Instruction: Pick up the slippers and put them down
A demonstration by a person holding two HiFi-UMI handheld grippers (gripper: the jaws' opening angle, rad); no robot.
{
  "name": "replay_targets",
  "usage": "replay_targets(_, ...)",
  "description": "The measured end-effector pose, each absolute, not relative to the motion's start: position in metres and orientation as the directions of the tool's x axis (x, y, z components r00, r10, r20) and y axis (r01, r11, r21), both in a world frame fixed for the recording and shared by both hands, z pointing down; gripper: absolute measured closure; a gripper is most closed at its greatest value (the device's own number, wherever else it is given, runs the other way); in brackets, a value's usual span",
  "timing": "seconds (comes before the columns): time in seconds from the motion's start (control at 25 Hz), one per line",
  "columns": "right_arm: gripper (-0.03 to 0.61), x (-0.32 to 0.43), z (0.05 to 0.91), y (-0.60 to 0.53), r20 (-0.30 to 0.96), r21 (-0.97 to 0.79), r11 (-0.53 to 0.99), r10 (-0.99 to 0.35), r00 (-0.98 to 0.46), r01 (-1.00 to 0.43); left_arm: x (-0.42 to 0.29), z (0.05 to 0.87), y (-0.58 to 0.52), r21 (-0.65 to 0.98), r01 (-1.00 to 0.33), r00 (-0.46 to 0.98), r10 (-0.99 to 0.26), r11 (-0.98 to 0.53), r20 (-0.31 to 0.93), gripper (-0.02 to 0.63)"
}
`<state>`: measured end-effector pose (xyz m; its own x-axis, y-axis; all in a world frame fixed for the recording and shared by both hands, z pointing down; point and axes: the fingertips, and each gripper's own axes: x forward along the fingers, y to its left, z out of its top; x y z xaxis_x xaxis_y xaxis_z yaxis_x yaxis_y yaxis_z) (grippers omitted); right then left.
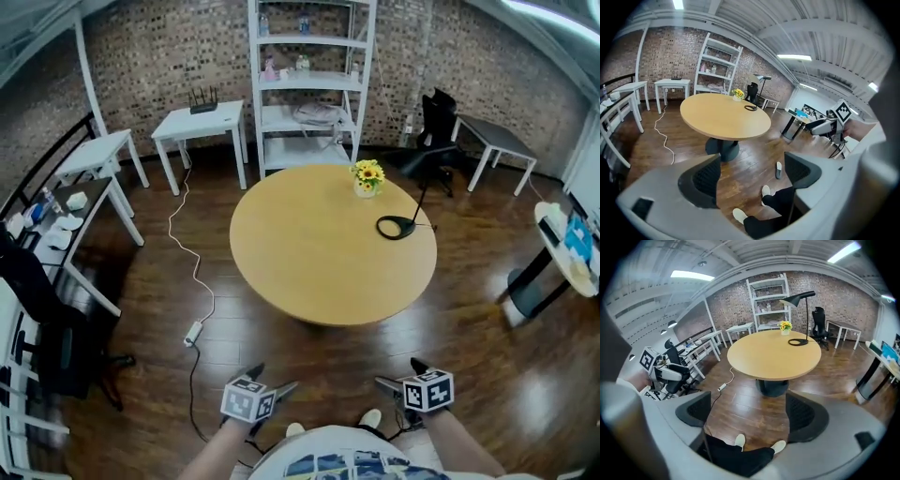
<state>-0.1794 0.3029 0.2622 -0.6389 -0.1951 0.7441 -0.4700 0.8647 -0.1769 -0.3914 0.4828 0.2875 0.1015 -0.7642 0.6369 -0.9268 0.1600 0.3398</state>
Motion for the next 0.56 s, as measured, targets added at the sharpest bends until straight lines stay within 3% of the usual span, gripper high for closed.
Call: replay_targets(0.56, 0.057, -0.170, 0.260, 0.313, 0.729, -0.184, 0.863, -0.202, -0.654, -0.471, -0.380, 0.282, 0.477, 0.348, -0.929, 0.134, -0.761, 0.127, 0.635, 0.186)
